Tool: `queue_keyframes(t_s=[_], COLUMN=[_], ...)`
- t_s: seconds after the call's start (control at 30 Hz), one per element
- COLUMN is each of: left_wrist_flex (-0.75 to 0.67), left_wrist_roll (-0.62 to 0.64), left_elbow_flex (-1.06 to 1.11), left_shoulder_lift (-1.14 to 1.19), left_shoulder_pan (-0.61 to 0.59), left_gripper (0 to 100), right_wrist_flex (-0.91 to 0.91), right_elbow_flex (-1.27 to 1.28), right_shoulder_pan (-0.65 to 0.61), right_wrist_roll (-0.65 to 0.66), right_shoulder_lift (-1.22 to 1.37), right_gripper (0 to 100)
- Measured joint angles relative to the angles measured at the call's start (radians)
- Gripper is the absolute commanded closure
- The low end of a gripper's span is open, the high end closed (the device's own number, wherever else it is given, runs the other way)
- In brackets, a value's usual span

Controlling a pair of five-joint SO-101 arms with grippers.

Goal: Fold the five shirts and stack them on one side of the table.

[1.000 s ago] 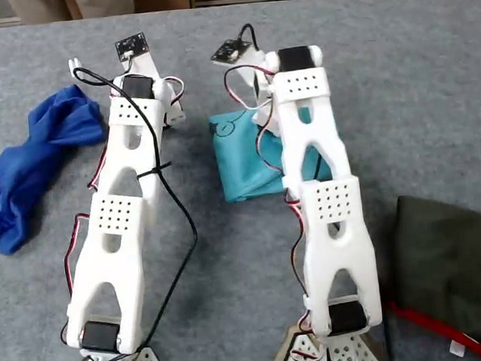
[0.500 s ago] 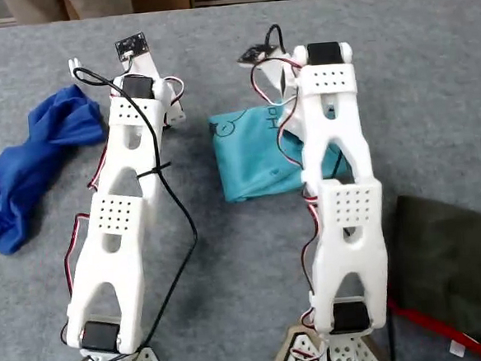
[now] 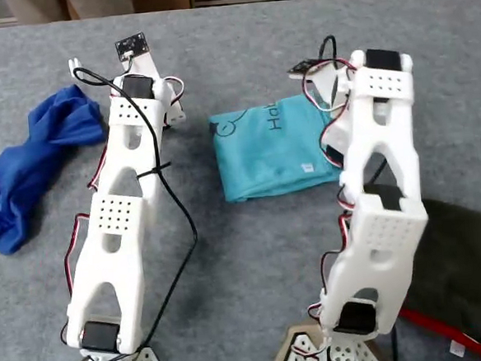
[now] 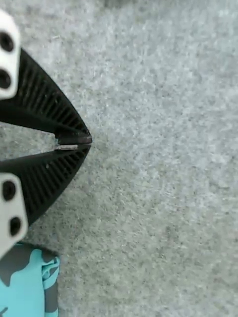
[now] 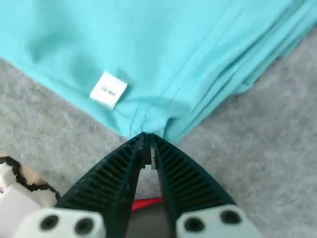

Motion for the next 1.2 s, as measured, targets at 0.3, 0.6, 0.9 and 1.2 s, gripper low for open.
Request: queue_keyframes(t_s=[0.3,0.6,0.9,1.2], left_wrist_flex=[0.000,0.000,0.000,0.000], left_wrist_roll=[0.000,0.000,0.000,-0.003], left_elbow_flex=[0.000,0.000,0.000,0.000], left_shoulder_lift=[0.000,0.000,0.000,0.000], left_shoulder_pan=[0.000,0.012,0.012,0.035], left_gripper=[98,98,98,98], right_wrist_flex=[0.000,0.000,0.000,-0.074], right_elbow_flex=[0.028,-0.126,-0.104,0.032], right_shoulder_pan=[0.000,-0.178,-0.086,0.034], right_wrist_roll=[-0.020,-0.184,-0.221,-0.222], right_shoulder_lift=[-0.135,-0.057,0.080,0.078], right_gripper=[99.4,99.4,99.4,99.4])
